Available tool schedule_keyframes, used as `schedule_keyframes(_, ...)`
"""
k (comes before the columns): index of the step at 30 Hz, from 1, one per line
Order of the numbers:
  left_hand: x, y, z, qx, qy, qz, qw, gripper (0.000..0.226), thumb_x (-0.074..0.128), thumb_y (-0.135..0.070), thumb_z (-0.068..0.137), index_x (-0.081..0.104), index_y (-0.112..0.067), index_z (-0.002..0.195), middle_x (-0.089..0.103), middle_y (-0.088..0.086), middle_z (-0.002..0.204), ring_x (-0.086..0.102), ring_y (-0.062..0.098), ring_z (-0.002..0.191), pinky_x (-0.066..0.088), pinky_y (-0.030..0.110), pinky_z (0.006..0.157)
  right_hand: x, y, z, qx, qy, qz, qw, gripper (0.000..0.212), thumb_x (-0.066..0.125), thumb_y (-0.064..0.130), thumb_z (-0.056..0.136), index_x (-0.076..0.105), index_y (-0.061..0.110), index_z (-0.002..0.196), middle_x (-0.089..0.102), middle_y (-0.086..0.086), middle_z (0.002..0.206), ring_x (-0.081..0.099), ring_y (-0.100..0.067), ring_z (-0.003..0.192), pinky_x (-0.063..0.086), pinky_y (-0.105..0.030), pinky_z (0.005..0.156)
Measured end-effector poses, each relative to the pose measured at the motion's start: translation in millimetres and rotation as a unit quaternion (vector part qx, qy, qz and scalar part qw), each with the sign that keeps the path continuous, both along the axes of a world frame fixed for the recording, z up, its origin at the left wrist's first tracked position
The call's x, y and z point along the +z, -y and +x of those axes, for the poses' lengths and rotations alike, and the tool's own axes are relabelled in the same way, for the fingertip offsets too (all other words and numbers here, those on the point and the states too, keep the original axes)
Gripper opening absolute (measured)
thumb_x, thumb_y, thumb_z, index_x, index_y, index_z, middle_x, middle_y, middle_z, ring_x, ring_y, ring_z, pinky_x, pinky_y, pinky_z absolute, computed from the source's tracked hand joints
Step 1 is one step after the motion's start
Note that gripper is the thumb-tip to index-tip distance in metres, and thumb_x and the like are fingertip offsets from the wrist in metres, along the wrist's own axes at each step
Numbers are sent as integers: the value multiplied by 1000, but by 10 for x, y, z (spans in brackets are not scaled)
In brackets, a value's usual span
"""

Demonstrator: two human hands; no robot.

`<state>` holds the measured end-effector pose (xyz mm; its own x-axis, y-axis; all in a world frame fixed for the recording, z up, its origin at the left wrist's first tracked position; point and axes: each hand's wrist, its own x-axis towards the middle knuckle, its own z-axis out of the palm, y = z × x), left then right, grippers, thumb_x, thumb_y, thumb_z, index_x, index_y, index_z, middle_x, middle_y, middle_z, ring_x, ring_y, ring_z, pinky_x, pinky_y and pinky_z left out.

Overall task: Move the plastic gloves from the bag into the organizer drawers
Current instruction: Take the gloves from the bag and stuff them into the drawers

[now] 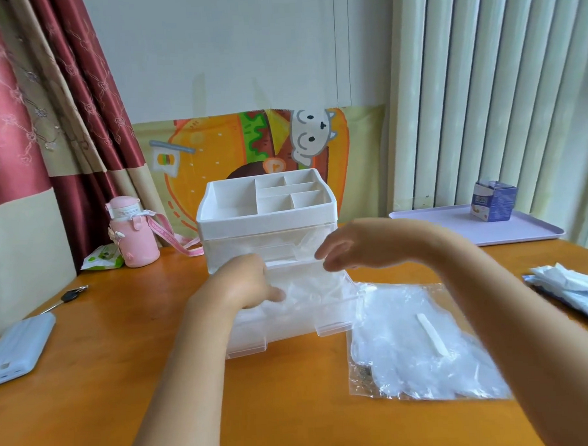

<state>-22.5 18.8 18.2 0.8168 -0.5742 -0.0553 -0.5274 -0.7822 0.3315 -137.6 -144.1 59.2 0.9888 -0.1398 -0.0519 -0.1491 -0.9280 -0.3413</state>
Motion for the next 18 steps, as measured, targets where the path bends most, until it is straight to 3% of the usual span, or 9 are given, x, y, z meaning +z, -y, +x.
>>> schedule_keyframes(3,114,36,-272,-61,51,-114,990,51,68,-37,86,55,-22,133,58,-4,129,56,13,111,41,26,90,5,319,-286,-44,66,32,996,15,58,31,93,69,30,103,71,11,95,67,-3,85,52,-22,82)
schedule_keyframes(5,133,171,-511,-111,100,-194,969,39,66,-38,88,61,-27,125,61,-11,124,56,7,112,41,24,95,-44,546,-468,-81,98,18,992,11,60,31,91,70,28,88,71,10,81,66,-1,73,49,-17,68)
schedule_keyframes(7,100,373,-738,-171,106,-270,941,19,63,-40,89,71,-28,101,64,-16,114,57,0,106,43,20,94,-141,764,-629,-122,106,2,987,22,60,34,91,68,20,76,70,6,69,61,2,58,44,-17,59)
schedule_keyframes(9,-14,585,-919,-233,88,-315,916,26,61,-36,91,69,-19,72,68,-14,98,60,-2,92,45,14,84,-257,945,-759,-166,107,-11,980,38,55,44,92,63,17,67,63,3,55,53,-4,47,38,-21,53)
schedule_keyframes(11,-219,767,-1037,-273,59,-318,906,38,62,-32,92,61,-15,58,68,-10,87,60,0,83,42,10,74,-364,1080,-851,-202,126,-20,971,49,50,52,91,58,14,62,54,3,52,44,-9,46,30,-23,49)
schedule_keyframes(13,-449,951,-1147,-293,29,-295,909,41,61,-33,92,56,-15,55,67,-6,86,60,3,83,41,12,74,-461,1205,-944,-231,147,-11,962,51,49,53,92,57,12,62,52,3,54,43,-11,49,27,-24,48)
schedule_keyframes(15,-677,1117,-1225,-299,-2,-258,919,38,60,-35,93,57,-17,59,67,-7,93,59,1,89,35,4,77,-595,1352,-1033,-257,140,3,956,46,51,48,93,60,12,66,55,2,54,48,-11,50,32,-24,49)
schedule_keyframes(18,-921,1241,-1224,-285,3,-218,934,23,57,-39,94,64,-20,84,60,-14,114,50,-8,101,26,-3,81,-836,1555,-1113,-271,54,0,961,14,58,24,90,64,16,80,62,4,64,58,-11,61,40,-20,52)
